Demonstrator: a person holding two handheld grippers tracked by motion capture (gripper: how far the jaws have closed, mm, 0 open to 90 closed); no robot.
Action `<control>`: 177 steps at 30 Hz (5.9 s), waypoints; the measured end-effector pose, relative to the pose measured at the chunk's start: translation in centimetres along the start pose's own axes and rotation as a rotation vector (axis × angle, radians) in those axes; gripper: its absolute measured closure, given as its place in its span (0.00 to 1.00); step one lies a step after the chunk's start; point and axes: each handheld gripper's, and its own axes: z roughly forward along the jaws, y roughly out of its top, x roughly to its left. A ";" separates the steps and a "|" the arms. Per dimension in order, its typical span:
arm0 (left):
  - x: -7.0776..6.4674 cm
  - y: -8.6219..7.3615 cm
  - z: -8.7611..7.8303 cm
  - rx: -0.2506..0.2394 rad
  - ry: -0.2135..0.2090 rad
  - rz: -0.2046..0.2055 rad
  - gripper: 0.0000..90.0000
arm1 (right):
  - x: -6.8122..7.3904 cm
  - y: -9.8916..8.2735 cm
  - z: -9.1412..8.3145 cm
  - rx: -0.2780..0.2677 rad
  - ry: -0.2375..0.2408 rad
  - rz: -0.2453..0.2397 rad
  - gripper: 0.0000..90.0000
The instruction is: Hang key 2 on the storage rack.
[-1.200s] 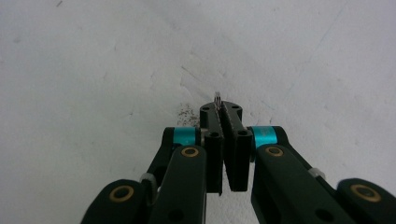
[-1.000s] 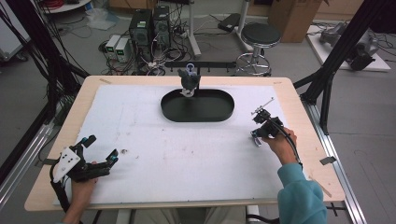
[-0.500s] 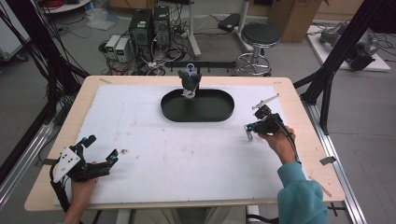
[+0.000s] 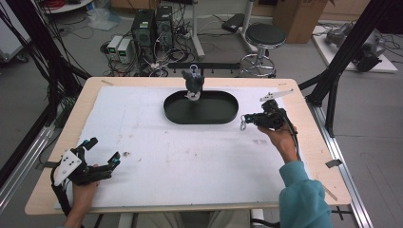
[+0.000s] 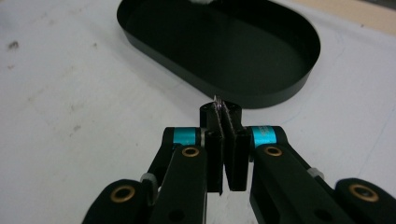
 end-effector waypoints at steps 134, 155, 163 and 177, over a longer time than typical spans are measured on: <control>-0.1 0.0 -0.1 -0.009 -0.001 0.009 0.03 | -4.5 15.4 3.3 -0.024 -0.124 -0.137 0.98; -0.1 0.0 -0.1 -0.011 -0.001 0.007 0.03 | -4.2 15.0 2.8 -0.058 -0.228 -0.119 0.16; -0.1 0.0 -0.1 -0.008 -0.001 0.007 0.03 | -2.1 13.0 0.1 -0.132 -0.169 -0.104 0.01; -0.1 0.0 -0.1 -0.004 0.001 0.009 0.03 | 3.9 5.0 -6.7 -0.361 -0.114 -0.163 0.01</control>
